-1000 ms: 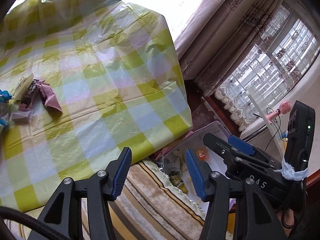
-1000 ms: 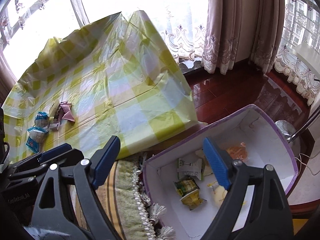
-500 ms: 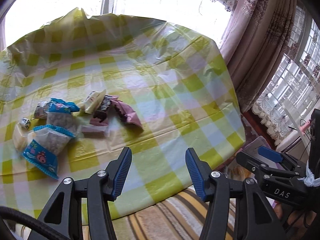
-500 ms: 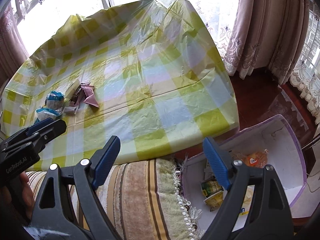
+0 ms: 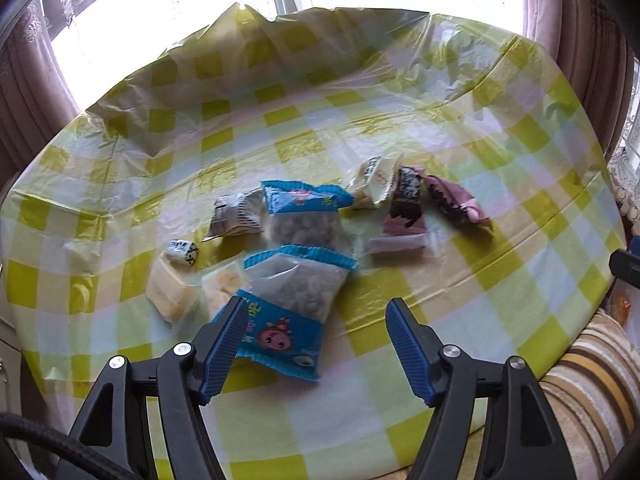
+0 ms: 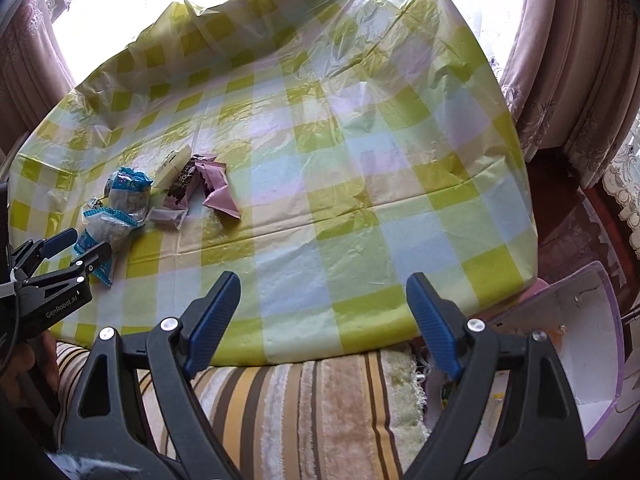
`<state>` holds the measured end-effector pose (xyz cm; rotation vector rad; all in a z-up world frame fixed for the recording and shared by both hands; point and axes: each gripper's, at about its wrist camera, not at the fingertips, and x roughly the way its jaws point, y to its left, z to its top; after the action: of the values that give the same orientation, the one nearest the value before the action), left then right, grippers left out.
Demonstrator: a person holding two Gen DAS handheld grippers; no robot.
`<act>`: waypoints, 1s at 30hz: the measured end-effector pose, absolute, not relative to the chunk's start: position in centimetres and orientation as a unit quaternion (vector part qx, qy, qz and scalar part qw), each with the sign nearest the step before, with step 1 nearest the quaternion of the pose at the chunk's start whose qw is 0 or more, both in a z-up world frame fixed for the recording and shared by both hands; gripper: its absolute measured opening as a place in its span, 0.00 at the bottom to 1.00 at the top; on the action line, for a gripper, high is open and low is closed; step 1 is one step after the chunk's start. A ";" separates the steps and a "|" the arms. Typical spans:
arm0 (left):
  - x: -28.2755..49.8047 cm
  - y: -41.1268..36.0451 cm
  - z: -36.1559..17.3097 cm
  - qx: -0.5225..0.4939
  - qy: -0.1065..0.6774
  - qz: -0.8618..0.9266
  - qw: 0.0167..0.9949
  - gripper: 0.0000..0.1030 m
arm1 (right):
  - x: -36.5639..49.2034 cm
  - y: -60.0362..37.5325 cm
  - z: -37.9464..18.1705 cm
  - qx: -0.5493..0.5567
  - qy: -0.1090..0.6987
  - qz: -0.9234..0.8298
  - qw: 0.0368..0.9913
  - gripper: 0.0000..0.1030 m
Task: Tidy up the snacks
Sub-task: 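Move both grippers back over the snack pile on the table, then grasp the blue-trimmed candy bag with the left gripper while the right grasps the pink wafer bar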
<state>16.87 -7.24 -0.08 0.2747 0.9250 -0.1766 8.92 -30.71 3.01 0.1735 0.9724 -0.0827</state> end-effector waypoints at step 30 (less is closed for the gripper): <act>19.2 -3.0 -1.1 0.003 0.434 -0.151 0.888 0.48 | 21.8 -22.2 -1.9 -0.054 0.488 -0.005 0.871 0.80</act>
<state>19.18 -2.95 -1.08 0.0053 0.9026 -0.3141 21.76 -22.21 -1.92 -0.1132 1.0193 -0.0109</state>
